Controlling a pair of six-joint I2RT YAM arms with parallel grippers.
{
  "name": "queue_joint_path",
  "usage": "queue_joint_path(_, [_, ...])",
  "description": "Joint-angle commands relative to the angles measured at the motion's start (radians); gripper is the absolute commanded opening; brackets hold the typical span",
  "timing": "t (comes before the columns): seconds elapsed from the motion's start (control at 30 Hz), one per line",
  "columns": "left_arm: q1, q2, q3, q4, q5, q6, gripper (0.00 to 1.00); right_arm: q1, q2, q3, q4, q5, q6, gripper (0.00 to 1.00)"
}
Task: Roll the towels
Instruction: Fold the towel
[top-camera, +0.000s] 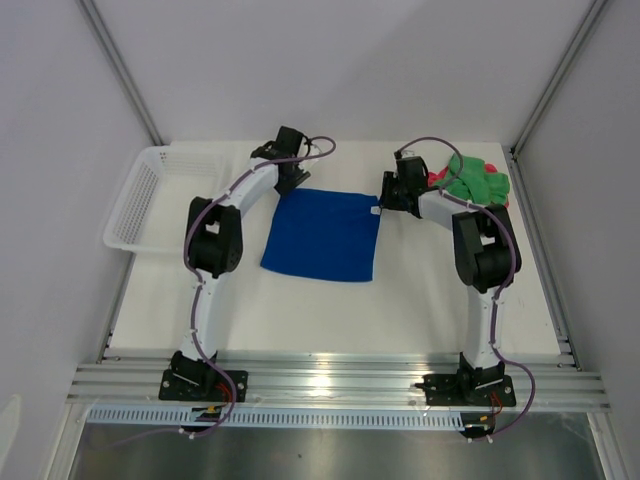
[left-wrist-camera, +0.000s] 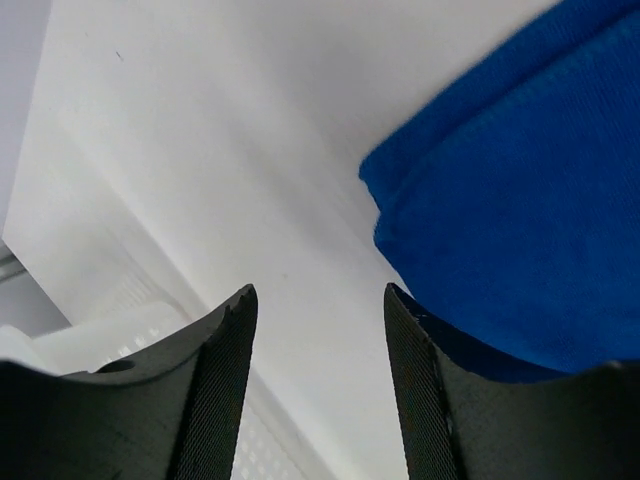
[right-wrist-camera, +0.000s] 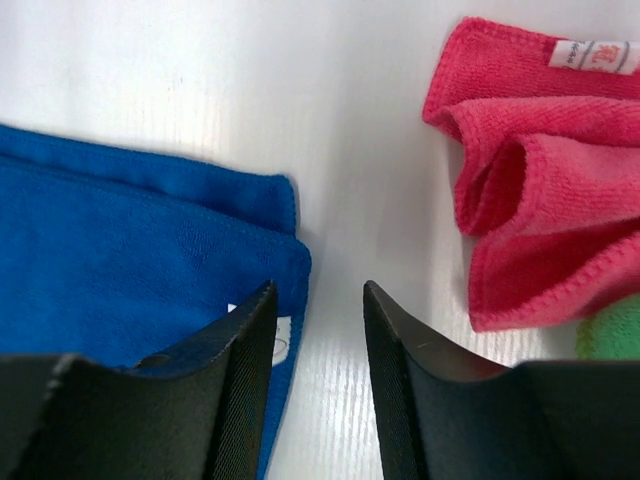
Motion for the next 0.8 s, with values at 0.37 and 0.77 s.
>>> queue_joint_path(0.37, [-0.002, -0.57, -0.606, -0.06, 0.375, -0.171, 0.34, 0.218, -0.462, -0.447, -0.009, -0.029, -0.004, 0.06])
queue_joint_path(0.77, [-0.007, -0.484, -0.779, 0.0, 0.384, -0.213, 0.25, 0.277, -0.473, -0.645, 0.151, -0.12, 0.133, 0.0])
